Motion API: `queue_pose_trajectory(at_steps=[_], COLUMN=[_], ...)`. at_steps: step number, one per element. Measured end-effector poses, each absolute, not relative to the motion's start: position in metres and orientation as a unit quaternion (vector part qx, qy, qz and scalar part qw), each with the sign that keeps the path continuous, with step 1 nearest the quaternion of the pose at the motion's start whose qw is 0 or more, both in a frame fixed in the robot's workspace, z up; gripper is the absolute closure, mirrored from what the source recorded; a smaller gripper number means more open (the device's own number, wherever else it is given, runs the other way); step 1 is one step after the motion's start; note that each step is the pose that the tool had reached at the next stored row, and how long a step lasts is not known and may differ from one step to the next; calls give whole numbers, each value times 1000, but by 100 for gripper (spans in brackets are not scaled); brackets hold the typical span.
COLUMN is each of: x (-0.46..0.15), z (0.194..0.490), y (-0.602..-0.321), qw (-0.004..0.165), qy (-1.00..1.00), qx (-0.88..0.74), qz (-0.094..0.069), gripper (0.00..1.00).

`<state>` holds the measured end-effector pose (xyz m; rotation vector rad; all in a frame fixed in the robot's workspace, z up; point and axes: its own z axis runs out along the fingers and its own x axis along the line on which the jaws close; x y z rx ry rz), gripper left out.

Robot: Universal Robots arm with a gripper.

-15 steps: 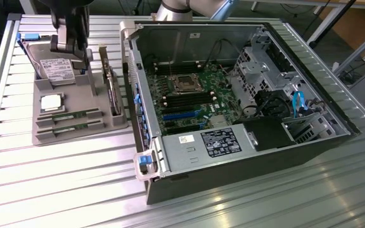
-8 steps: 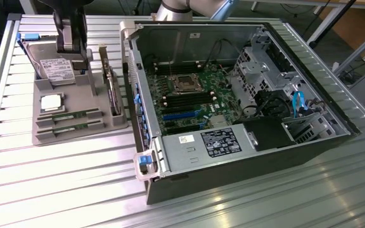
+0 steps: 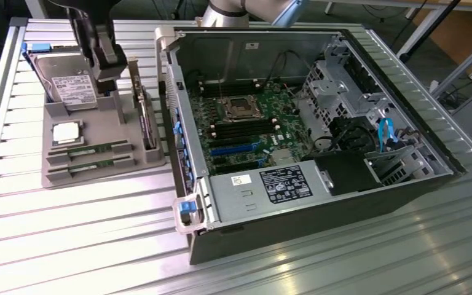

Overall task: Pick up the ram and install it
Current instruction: 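Pick up the ram and move it above insertion slot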

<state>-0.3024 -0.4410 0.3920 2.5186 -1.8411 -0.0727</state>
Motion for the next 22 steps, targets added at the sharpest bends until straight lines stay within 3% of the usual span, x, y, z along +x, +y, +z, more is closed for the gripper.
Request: queue_pose_trajectory(at_steps=[22], x=[-302], z=[392], y=[-441], qw=[19], qy=[-187], qx=[982], qz=[-17], gripper=[90])
